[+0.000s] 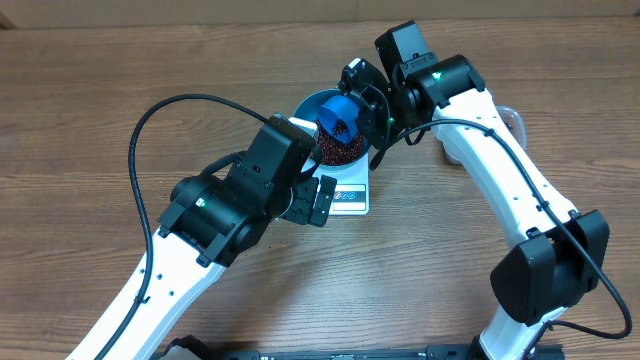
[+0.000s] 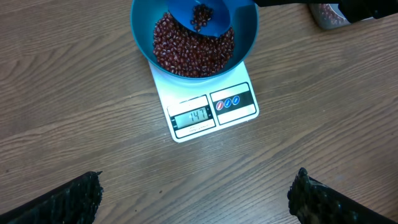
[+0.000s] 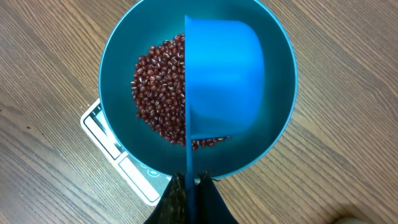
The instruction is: Scoop item into bowl and weigh 150g on scale
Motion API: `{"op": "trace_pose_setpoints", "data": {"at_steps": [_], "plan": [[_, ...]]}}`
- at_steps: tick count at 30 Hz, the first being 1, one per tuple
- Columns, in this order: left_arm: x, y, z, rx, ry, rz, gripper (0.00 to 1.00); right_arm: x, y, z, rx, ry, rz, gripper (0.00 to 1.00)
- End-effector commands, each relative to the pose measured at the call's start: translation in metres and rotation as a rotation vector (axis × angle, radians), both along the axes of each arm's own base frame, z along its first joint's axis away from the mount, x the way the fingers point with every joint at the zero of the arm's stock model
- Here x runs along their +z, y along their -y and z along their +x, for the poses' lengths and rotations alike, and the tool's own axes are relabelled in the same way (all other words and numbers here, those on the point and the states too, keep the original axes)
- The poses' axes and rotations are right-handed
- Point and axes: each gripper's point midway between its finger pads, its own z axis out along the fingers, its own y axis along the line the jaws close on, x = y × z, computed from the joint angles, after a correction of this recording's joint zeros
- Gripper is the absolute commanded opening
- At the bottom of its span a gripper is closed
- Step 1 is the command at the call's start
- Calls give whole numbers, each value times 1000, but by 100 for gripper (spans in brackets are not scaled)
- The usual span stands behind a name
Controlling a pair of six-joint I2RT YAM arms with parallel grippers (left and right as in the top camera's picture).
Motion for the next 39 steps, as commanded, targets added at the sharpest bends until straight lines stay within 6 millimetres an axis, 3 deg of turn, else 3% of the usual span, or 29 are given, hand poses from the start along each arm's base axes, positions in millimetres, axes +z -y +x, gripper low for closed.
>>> {"op": "trace_pose_setpoints", "data": {"at_steps": [1, 6, 39], "plan": [[3, -1, 3, 2, 14, 4, 100, 16, 1, 7, -12, 46, 17, 4], [3, -1, 3, 2, 14, 4, 100, 15, -6, -8, 89, 14, 31, 4], [3, -1, 3, 2, 14, 4, 100, 18, 3, 13, -47, 67, 5, 4]]}}
